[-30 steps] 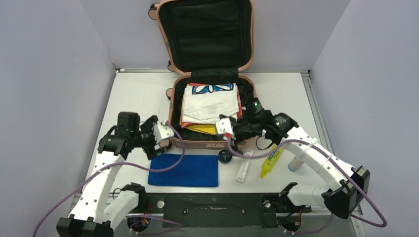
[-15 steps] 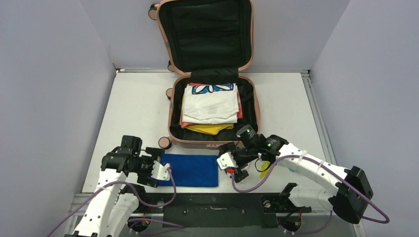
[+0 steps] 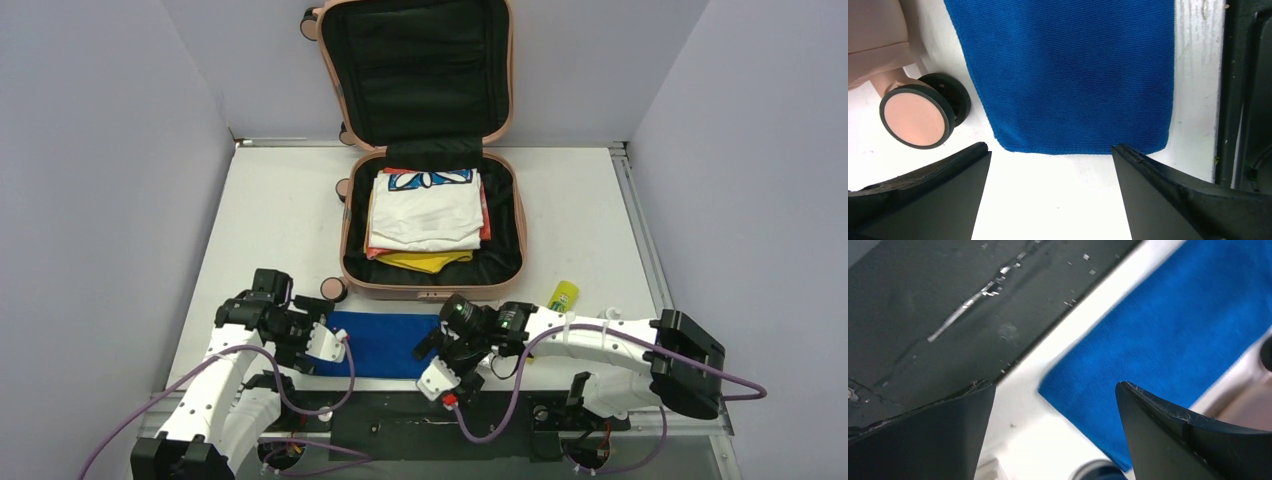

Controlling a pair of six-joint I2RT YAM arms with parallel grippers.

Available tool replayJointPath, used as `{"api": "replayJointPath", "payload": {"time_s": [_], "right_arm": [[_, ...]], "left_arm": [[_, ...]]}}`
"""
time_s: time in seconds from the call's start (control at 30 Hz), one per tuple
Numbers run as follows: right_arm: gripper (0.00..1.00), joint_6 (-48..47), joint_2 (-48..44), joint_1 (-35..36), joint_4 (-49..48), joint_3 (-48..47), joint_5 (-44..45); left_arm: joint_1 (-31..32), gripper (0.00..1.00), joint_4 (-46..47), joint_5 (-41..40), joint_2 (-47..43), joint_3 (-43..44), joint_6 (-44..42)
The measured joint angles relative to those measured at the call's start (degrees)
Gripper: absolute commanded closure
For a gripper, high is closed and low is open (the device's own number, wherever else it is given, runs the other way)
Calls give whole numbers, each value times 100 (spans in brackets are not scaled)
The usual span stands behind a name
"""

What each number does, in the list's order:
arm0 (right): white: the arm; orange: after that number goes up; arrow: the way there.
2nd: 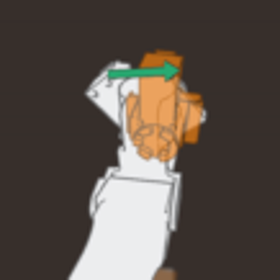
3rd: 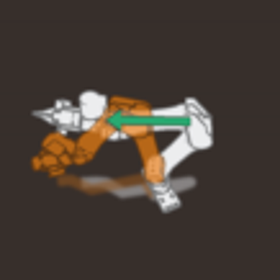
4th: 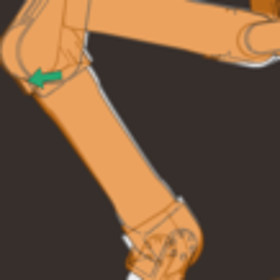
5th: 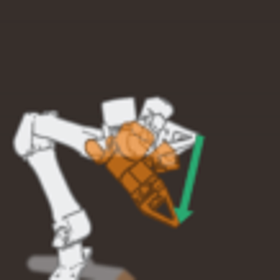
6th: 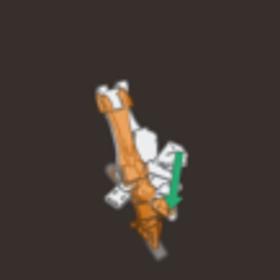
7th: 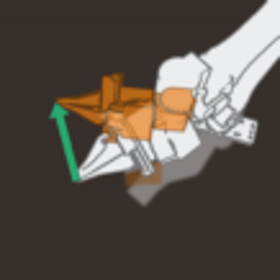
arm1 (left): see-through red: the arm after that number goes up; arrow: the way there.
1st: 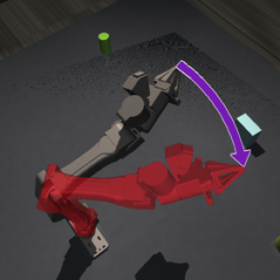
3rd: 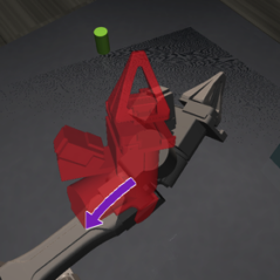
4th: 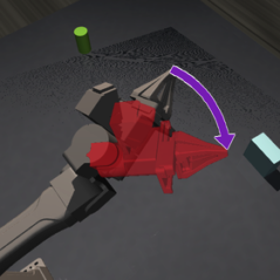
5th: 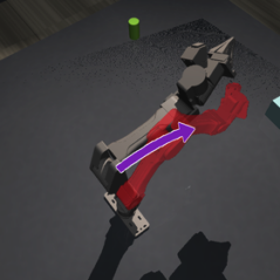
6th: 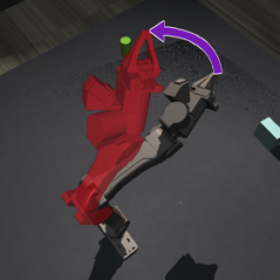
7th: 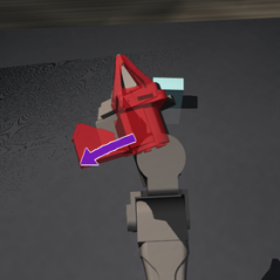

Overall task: Pack the luggage
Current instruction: Pick up the clothes from the corner of the board.

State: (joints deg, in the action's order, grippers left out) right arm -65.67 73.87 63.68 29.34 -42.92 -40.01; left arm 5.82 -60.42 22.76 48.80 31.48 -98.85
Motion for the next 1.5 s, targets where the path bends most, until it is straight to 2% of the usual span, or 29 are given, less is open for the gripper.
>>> {"api": "replayJointPath", "payload": {"time_s": [0.2,0.37,0.57,0.7,0.87,1.23,1.5], "right_arm": [[14,39,131,579,-518,409,361],[18,247,131,614,-1228,909,866],[22,544,131,614,-1818,1001,1189],[31,778,146,614,-1963,977,1228],[36,883,280,616,-2044,962,1285],[62,940,402,616,-2258,1016,1526],[88,931,479,616,-2214,1016,1580]], "left_arm": [[-120,4,107,-4,-68,-2,72],[-188,4,107,4,-160,-7,133],[-188,4,72,13,-195,-7,199],[-188,4,59,13,-192,-7,225],[-188,4,52,9,-177,-7,243],[-188,4,26,-9,-46,44,249],[-98,4,15,-9,129,153,243]]}}
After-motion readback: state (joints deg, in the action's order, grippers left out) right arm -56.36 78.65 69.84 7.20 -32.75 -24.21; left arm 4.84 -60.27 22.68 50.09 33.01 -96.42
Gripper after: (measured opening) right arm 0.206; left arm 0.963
